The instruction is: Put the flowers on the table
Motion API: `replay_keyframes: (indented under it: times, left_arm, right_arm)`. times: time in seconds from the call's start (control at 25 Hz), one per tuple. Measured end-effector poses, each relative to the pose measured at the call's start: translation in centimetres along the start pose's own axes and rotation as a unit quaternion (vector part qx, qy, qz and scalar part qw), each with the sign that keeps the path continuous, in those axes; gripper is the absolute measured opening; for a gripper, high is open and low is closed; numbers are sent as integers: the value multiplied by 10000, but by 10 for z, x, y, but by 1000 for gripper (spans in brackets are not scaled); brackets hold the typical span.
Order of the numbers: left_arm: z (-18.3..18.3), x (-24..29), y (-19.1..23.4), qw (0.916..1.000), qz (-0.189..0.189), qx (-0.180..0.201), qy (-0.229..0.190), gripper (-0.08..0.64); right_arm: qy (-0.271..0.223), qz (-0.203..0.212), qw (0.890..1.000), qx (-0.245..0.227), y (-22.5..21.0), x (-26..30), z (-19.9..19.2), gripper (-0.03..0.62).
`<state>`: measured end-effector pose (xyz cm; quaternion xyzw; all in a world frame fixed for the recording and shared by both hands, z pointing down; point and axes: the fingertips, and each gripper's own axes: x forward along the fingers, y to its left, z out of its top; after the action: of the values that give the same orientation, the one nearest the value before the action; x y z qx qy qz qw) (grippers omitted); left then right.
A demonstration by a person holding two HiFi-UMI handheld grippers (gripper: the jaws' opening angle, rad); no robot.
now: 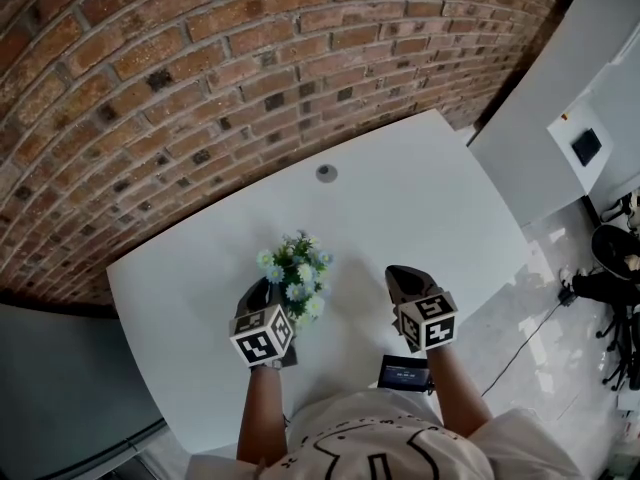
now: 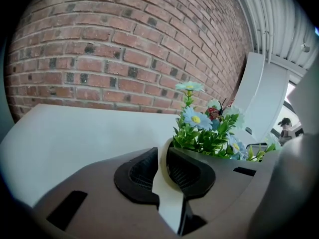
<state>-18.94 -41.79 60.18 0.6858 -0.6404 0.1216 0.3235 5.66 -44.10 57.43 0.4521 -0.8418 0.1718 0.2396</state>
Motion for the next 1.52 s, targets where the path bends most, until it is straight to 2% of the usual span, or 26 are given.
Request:
replay_keyframes:
  times: [0.2,0.68,1.08,1.28,1.52]
  left_arm:
    - [2,-10,1,9999,101,37,-51,72]
    - [18,-49,-6,9986,236,93,-469,67]
    - [19,-94,-11,9953,440,75,-856,60]
    - [22,-119,-18,9922,555,282,-1083,54]
    - [26,-148,-34,9877,493,534,-1386,37]
  right_arm:
    - [-106,35,9999,-78,2,-9,6,17]
    - [-509,161,9980,-331,13,-40,31,17]
    - [-1066,322,9928,-451,26,-77,49,17]
    - [-1283,316,9898,-529,32,-100,54,17]
    - [-1471,319,9878,-411,33,-127,52,17]
